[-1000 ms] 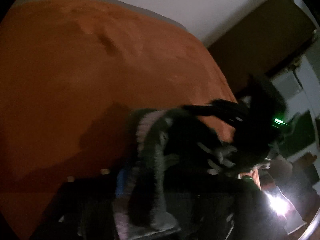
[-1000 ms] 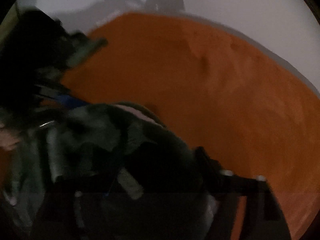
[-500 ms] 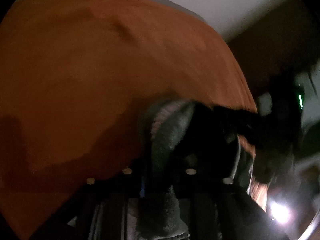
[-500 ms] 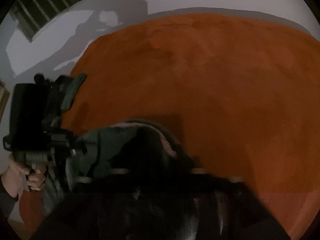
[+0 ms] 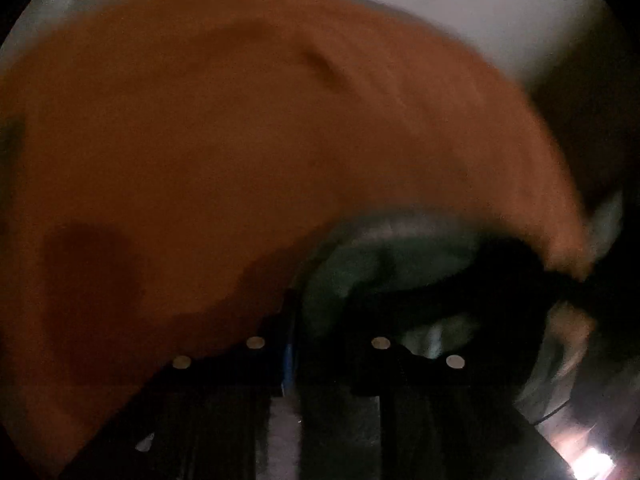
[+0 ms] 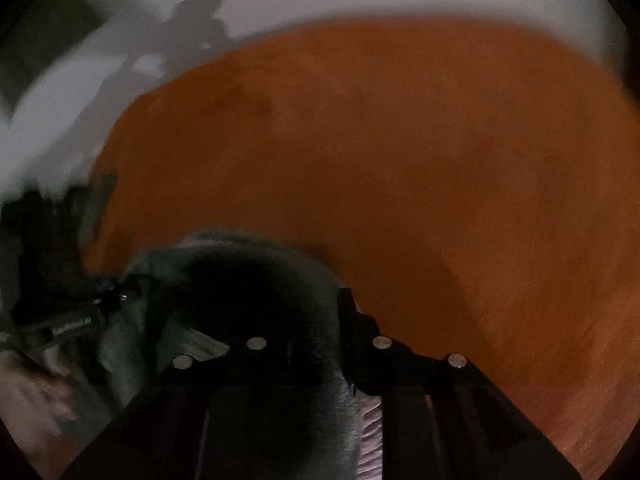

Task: Fold clothes
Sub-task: 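Lower the jacket onto the blanket and open both tools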

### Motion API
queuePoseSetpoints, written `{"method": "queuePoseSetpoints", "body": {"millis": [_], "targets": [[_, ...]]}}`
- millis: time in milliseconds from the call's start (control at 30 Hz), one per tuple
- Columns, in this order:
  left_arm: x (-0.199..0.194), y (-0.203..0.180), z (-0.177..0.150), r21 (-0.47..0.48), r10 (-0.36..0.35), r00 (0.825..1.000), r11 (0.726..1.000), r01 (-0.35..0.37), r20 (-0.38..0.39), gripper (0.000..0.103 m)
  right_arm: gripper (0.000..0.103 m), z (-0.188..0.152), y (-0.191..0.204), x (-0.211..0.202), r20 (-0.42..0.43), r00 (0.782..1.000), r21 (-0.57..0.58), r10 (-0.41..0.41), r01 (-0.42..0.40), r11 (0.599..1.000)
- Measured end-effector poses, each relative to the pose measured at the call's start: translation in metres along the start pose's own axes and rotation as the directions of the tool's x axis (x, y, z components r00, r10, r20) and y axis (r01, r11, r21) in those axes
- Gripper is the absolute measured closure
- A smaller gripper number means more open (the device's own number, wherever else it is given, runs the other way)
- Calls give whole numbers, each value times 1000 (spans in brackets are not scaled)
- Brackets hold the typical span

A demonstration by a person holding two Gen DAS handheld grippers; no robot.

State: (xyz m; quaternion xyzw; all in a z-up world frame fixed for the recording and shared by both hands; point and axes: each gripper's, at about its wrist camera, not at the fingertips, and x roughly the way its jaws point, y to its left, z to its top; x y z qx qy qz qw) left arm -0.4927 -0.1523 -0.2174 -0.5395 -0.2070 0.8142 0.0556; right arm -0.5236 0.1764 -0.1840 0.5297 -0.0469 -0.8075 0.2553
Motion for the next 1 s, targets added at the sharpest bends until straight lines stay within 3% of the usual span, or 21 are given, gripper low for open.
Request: {"method": "queuePoseSetpoints", "body": {"millis": [33, 133, 167, 200, 300, 333, 400, 433, 467, 500, 567, 633, 700, 767, 900, 1000], "targets": [[-6, 4, 1, -14, -20, 1000, 1000, 21, 16, 83, 84, 1, -4, 0, -2, 1000, 32, 10, -10, 999], [-18, -7, 1, 66, 10, 1000, 998, -12, 29, 81, 69, 1, -10, -1, -2, 1000, 87, 15, -15, 996], [-24, -11, 0, 78, 2, 1000, 997, -5, 31, 76, 52, 1, -7, -2, -1, 1000, 83, 3, -3, 997], [-29, -17, -3, 87, -17, 999, 996, 13, 40, 69, 41, 1, -5, -3, 0, 1000, 79, -9, 9, 997], [-23, -39, -8, 116, -13, 999, 993, 8, 50, 51, 41, 1, 3, -6, 4, 999, 69, -45, 44, 997], [-18, -44, -9, 127, 9, 999, 992, -15, 49, 51, 42, 0, 5, -7, 6, 998, 65, -57, 56, 996], [0, -38, -3, 95, 106, 994, 990, -108, 25, 51, 79, 0, 10, -9, 9, 997, 58, -80, 80, 995], [9, -35, 0, 77, 156, 988, 985, -156, 11, 53, 83, 0, 13, -10, 11, 996, 54, -92, 92, 994], [18, -31, 3, 60, 205, 979, 977, -205, -4, 65, 83, 0, 15, -11, 12, 994, 51, -104, 103, 993], [22, -23, 8, 21, 212, 977, 977, -211, -23, 71, 83, 0, 18, -12, 14, 993, 47, -116, 115, 992], [4, -15, 13, -48, 114, 993, 992, -114, 9, 71, 83, -1, 23, -14, 17, 990, 40, -140, 139, 989], [-32, -15, 12, -57, 22, 996, 998, -17, 91, 69, 78, -1, 29, -16, 22, 987, 33, -160, 159, 987], [-66, -23, 4, 6, 24, 991, 1000, -25, 131, 49, 57, -8, 39, -36, 47, 991, 14, -128, 127, 992], [-91, -28, -6, 51, 44, 991, 997, -50, 126, 48, 56, -22, 46, -56, 58, 990, 1, -132, 133, 991], [-111, -32, -34, 53, 57, 997, 997, -60, 55, 48, 56, -55, 54, -96, 38, 987, 21, -159, 158, 987], [-149, -29, -81, 65, 69, 997, 995, -71, 27, 47, 56, -83, 56, -132, -1, 988, 100, -155, 154, 983]]}}
